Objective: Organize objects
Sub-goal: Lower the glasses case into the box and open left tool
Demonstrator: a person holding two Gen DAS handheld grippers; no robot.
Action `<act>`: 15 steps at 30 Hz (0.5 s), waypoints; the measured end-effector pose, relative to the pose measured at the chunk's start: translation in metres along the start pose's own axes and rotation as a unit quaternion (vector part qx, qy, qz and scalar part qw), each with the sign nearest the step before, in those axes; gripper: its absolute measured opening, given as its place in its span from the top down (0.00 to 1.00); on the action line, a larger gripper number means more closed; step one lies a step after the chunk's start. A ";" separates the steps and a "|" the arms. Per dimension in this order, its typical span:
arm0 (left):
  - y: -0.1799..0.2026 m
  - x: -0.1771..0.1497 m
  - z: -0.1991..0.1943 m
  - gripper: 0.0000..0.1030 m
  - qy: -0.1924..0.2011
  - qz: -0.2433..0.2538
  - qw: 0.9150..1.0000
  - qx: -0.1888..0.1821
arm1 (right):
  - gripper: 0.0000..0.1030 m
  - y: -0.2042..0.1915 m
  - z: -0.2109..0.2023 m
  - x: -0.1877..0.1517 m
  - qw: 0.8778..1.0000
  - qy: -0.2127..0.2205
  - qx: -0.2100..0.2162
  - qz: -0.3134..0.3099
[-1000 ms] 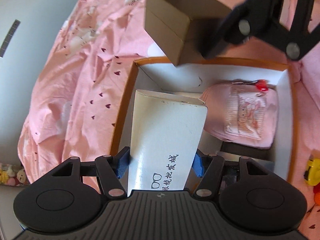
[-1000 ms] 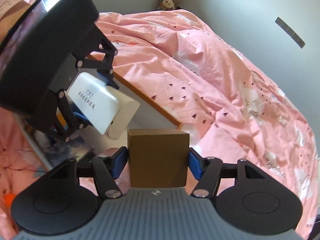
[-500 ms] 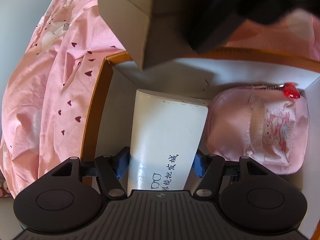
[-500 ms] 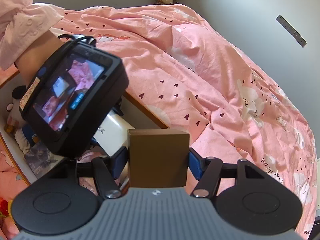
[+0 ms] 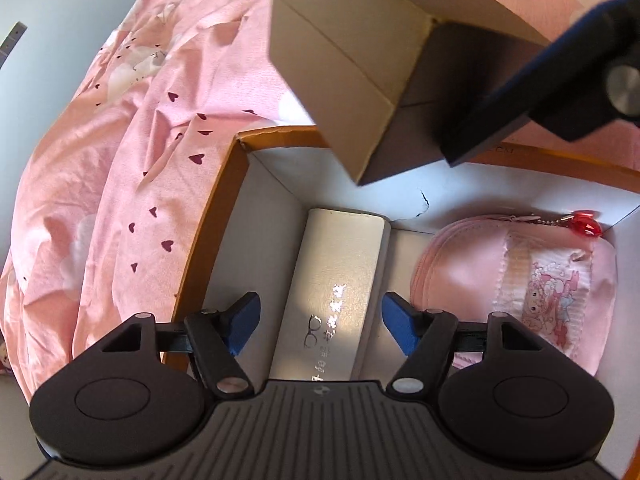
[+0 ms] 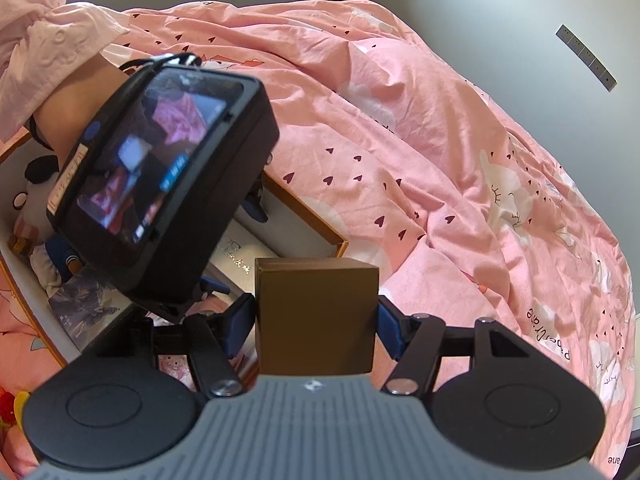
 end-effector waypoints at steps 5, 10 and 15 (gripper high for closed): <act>-0.021 -0.016 -0.008 0.24 -0.019 -0.054 0.998 -0.017 | 0.36 -0.001 -0.003 -0.002 1.000 0.002 0.001 0.000; -0.039 -0.045 0.006 0.30 -0.071 -0.123 0.989 -0.032 | 0.36 -0.006 -0.002 0.001 1.000 0.005 0.005 -0.004; -0.043 -0.059 0.030 0.40 -0.119 -0.172 0.977 -0.037 | 0.36 -0.012 0.000 0.006 1.000 0.003 0.009 -0.009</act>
Point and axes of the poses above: each gripper's, at about its wrist camera, not at the fingertips, and z roughly the way its jaws point, y to its right, x to its top, the point moved 4 cm from there along z, roughly the way its jaws point, and after that the axes turned 9 degrees about x, right-handed, at the moved point
